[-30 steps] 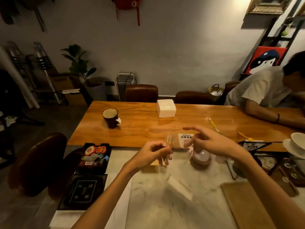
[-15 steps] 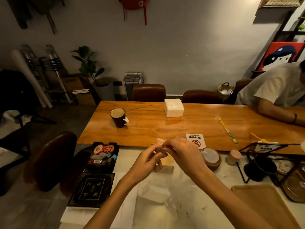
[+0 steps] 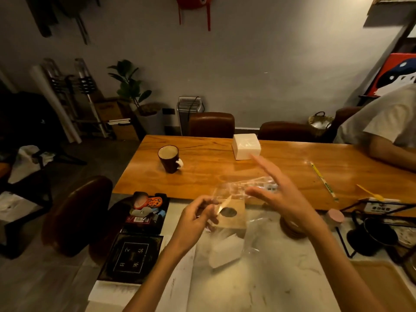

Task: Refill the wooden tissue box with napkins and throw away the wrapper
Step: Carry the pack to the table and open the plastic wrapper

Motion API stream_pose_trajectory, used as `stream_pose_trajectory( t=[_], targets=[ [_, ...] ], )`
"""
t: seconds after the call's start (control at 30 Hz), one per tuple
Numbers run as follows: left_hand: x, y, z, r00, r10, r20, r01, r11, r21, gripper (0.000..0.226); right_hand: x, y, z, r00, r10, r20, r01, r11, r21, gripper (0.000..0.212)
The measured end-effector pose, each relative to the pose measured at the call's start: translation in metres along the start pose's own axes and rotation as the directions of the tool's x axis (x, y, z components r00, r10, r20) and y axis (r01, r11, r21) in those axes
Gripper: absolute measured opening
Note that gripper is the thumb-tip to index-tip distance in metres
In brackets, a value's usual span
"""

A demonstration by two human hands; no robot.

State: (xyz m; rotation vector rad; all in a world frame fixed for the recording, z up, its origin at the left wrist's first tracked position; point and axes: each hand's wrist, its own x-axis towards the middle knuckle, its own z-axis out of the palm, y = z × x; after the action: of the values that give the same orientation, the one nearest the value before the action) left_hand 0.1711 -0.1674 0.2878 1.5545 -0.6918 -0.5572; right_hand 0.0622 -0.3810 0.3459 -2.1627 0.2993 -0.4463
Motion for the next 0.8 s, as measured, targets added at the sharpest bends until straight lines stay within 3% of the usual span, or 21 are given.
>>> stream_pose_trajectory(
  t=[0.1, 0.2, 0.27, 0.33, 0.37, 0.4, 0.43, 0.47, 0.5, 0.57, 0.67, 0.73, 0.8],
  targets=[
    [0.0, -0.006, -0.025, 0.999, -0.007, 0.043, 0.006, 1.0, 0.031, 0.013, -0.02, 0.052, -0.012, 0.951, 0.272, -0.151, -0.246, 0.954, 0.168, 0.126],
    [0.001, -0.011, -0.05, 0.995, -0.05, 0.09, 0.041, 0.995, 0.093, 0.017, -0.021, 0.083, 0.013, 0.885, 0.461, 0.069, -0.431, 0.754, 0.496, 0.145],
    [0.004, -0.013, -0.057, 0.999, -0.048, 0.004, 0.047, 0.993, 0.111, 0.031, -0.009, 0.095, 0.032, 0.879, 0.453, 0.147, -0.452, 0.697, 0.556, 0.136],
    [0.006, -0.013, -0.057, 0.97, 0.118, -0.213, -0.046, 0.948, 0.316, 0.062, 0.001, 0.097, 0.046, 0.892, 0.411, 0.188, -0.437, 0.676, 0.593, 0.101],
    [0.009, -0.012, -0.055, 0.933, 0.298, -0.204, -0.146, 0.828, 0.542, 0.071, 0.004, 0.097, 0.051, 0.9, 0.396, 0.183, -0.421, 0.681, 0.599, 0.079],
    [0.014, -0.012, -0.054, 0.885, 0.462, -0.053, -0.268, 0.599, 0.755, 0.072, 0.004, 0.097, 0.055, 0.909, 0.382, 0.169, -0.402, 0.689, 0.603, 0.062],
    [0.021, -0.01, -0.052, 0.839, 0.52, 0.161, -0.379, 0.346, 0.859, 0.068, 0.004, 0.096, 0.057, 0.918, 0.363, 0.157, -0.38, 0.701, 0.604, 0.049],
    [0.031, -0.005, -0.049, 0.804, 0.493, 0.332, -0.455, 0.151, 0.877, 0.061, 0.002, 0.096, 0.057, 0.929, 0.341, 0.147, -0.357, 0.717, 0.599, 0.041],
    [0.042, 0.002, -0.047, 0.789, 0.444, 0.426, -0.489, 0.032, 0.872, 0.055, 0.001, 0.095, 0.056, 0.938, 0.318, 0.14, -0.337, 0.735, 0.589, 0.035],
    [0.065, 0.016, -0.045, 0.8, 0.359, 0.481, -0.485, -0.084, 0.87, 0.046, -0.003, 0.093, 0.051, 0.947, 0.292, 0.136, -0.315, 0.75, 0.582, 0.029],
    [0.096, 0.032, -0.045, 0.758, 0.277, 0.591, -0.573, -0.152, 0.805, 0.03, -0.008, 0.086, 0.044, 0.954, 0.279, 0.111, -0.293, 0.782, 0.549, 0.029],
    [0.11, 0.038, -0.045, 0.736, 0.159, 0.658, -0.66, -0.05, 0.75, 0.018, -0.01, 0.081, 0.041, 0.959, 0.263, 0.106, -0.28, 0.818, 0.502, 0.034],
    [0.115, 0.045, -0.046, 0.739, 0.046, 0.673, -0.672, 0.125, 0.73, 0.012, -0.013, 0.078, 0.041, 0.961, 0.244, 0.129, -0.276, 0.845, 0.457, 0.034]
  ],
)
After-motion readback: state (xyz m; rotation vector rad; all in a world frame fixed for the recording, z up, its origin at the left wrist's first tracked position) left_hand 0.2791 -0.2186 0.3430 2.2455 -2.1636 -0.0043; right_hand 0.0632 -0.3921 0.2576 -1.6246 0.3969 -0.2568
